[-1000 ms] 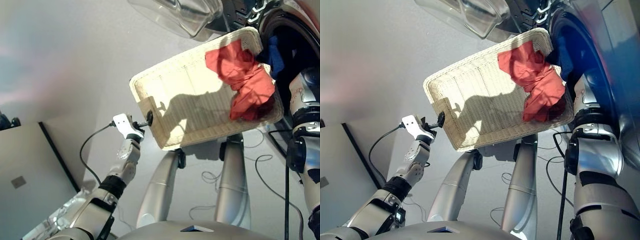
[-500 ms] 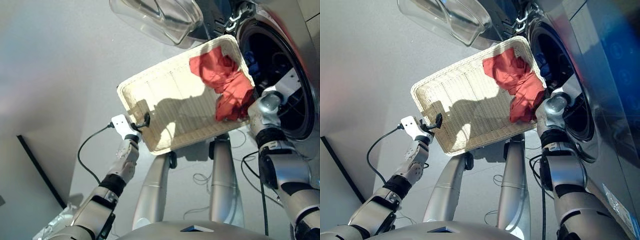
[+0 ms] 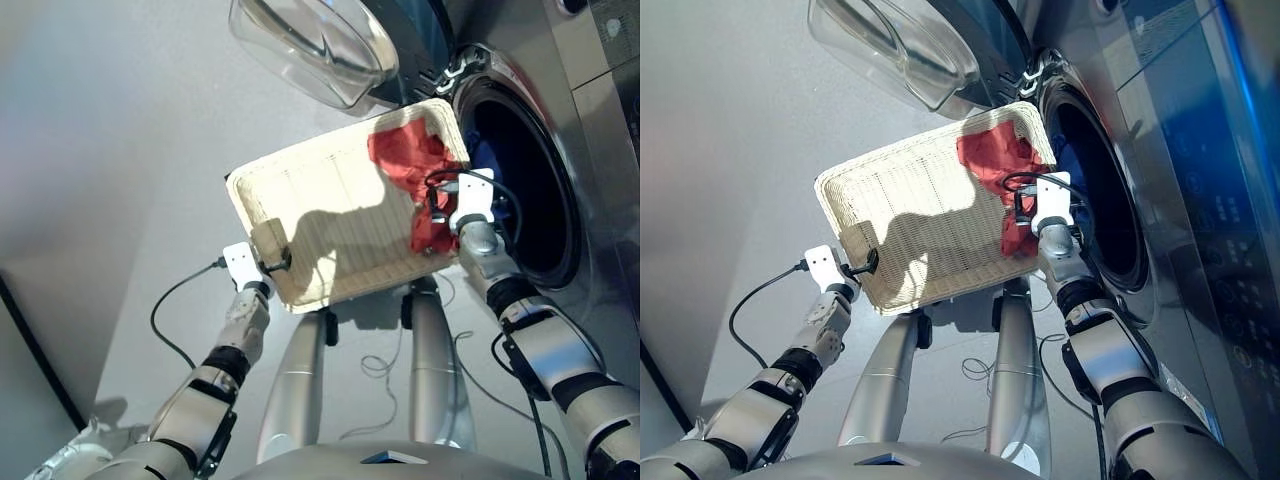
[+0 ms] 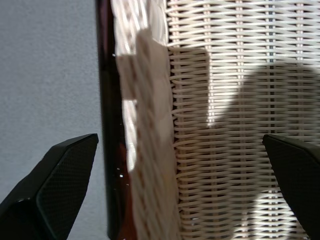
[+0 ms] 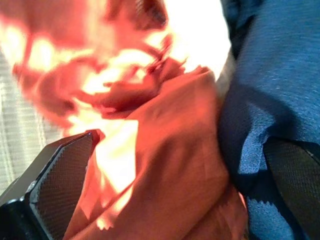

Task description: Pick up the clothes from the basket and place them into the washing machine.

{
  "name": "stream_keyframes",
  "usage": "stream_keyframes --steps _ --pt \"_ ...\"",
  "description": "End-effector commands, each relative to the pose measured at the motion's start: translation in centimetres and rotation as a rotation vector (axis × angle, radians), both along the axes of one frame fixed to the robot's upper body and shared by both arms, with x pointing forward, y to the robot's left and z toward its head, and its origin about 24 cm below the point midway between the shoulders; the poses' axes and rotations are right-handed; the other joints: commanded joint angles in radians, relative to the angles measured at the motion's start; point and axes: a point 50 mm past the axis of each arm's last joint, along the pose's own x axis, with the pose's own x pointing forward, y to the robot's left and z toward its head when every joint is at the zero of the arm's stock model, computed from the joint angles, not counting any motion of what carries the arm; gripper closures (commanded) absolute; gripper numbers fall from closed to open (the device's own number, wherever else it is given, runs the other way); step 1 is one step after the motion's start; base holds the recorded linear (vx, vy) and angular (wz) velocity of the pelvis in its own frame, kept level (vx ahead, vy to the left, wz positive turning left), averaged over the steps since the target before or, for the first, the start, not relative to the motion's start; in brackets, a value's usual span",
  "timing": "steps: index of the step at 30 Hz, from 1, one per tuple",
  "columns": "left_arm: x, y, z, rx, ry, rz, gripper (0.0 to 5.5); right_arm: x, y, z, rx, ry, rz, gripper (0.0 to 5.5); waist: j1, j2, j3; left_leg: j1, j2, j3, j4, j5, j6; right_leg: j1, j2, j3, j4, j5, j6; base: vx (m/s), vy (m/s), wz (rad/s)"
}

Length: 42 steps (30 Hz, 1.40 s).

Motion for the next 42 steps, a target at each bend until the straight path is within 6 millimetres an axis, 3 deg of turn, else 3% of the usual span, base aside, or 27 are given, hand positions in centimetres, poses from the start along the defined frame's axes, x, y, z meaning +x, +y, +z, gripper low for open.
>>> stream_keyframes --steps 1,12,17,18,19,24,30,31,32,33,34,37,42 --pt "0.9 1.7 1.3 0.014 -0.049 0.043 0.0 1.3 1.8 1.9 -0.141 -0.009 0.124 0.0 0.025 0.017 0.057 0.018 0.03 -0.017 0.019 -0.039 -0.014 0.079 0.006 -0.004 -0.037 -0.052 0.061 0.0 0.0 0.0" --pt "1.8 0.5 1.9 0.015 -0.054 0.015 0.0 0.8 2.3 -0.7 -0.285 0.176 0.144 0.0 0.05 0.028 0.08 -0.006 0.028 -0.033 0.026 -0.035 -0.015 0.051 0.006 -0.015 -0.016 -0.067 0.059 0.0 0.0 0.0" --pt "2.0 0.4 2.2 0.007 -0.063 0.012 0.0 0.6 0.0 -0.8 -0.21 0.208 0.018 0.0 0.056 0.039 0.086 -0.022 0.026 -0.035 0.032 -0.035 -0.014 0.025 0.002 -0.013 0.011 -0.075 0.058 0.0 0.0 0.0" --pt "1.9 0.4 2.3 0.01 -0.066 0.012 0.0 0.6 -0.9 -0.4 -0.192 0.207 -0.03 3.49 0.059 0.042 0.087 -0.028 0.024 -0.035 0.04 -0.037 -0.013 0.021 0.002 -0.012 0.019 -0.075 0.057 0.0 0.0 0.0" --pt "1.9 0.4 2.2 0.009 -0.065 0.013 0.0 0.6 -1.2 -0.3 -0.178 0.203 -0.048 5.5 0.06 0.044 0.086 -0.028 0.023 -0.034 0.041 -0.038 -0.011 0.02 0.002 -0.01 0.021 -0.075 0.057 0.0 0.0 0.0" --pt "1.6 0.7 1.9 0.006 -0.058 0.031 0.0 0.9 -1.9 0.7 -0.129 0.148 -0.121 5.5 0.054 0.043 0.081 -0.017 0.022 -0.027 0.044 -0.045 -0.008 0.029 0.001 -0.006 0.023 -0.072 0.059 0.0 0.0 0.0" --pt "1.3 1.1 2.2 -0.011 -0.082 0.065 0.0 1.8 -2.5 3.7 0.018 -0.04 -0.219 5.5 0.034 0.037 0.07 0.022 0.026 -0.007 0.041 -0.06 -0.004 0.065 0.003 0.0 0.009 -0.065 0.06 0.0 0.0 0.0" --pt "1.2 1.4 2.1 -0.009 -0.084 0.077 0.0 2.2 -2.5 5.4 0.031 -0.127 -0.229 5.5 0.027 0.035 0.067 0.036 0.026 -0.002 0.034 -0.06 -0.005 0.08 0.006 0.003 -0.007 -0.058 0.062 0.0 0.0 0.0" --pt "1.2 1.4 2.1 -0.009 -0.084 0.077 0.0 2.2 -2.5 5.4 0.031 -0.127 -0.229 5.5 0.027 0.035 0.067 0.037 0.026 -0.002 0.034 -0.06 -0.005 0.081 0.006 0.003 -0.007 -0.058 0.062 -0.136 0.065 -0.081" --pt "1.0 1.9 2.2 -0.008 -0.093 0.101 0.0 2.7 -1.7 8.3 0.005 -0.275 -0.205 5.5 0.009 0.028 0.069 0.038 0.023 0.012 0.022 -0.029 -0.001 0.083 0.003 0.005 -0.029 -0.021 0.058 -0.119 0.045 -0.15" --pt "1.0 1.9 2.2 -0.008 -0.092 0.101 0.0 2.7 -1.7 8.3 0.005 -0.274 -0.206 5.5 0.009 0.028 0.069 0.039 0.023 0.013 0.022 -0.029 -0.001 0.084 0.003 0.005 -0.029 -0.02 0.058 -0.128 0.062 -0.187" --pt "0.3 1.9 1.9 -0.008 -0.103 0.124 0.0 1.5 -1.0 12.0 -0.127 -0.538 -0.197 5.5 -0.013 0.031 0.07 0.064 0.019 0.026 0.005 -0.031 0.002 0.103 0.003 0.016 -0.047 -0.013 0.063 -0.026 0.056 -0.211" --pt "0.1 0.7 2.1 0.015 -0.138 0.096 0.0 -0.5 -3.5 16.2 -0.315 -0.818 -0.422 5.5 -0.02 0.062 0.07 0.093 0.007 0.044 -0.014 -0.032 0.007 0.114 -0.008 0.036 -0.047 -0.016 0.071 -0.03 0.066 -0.161"
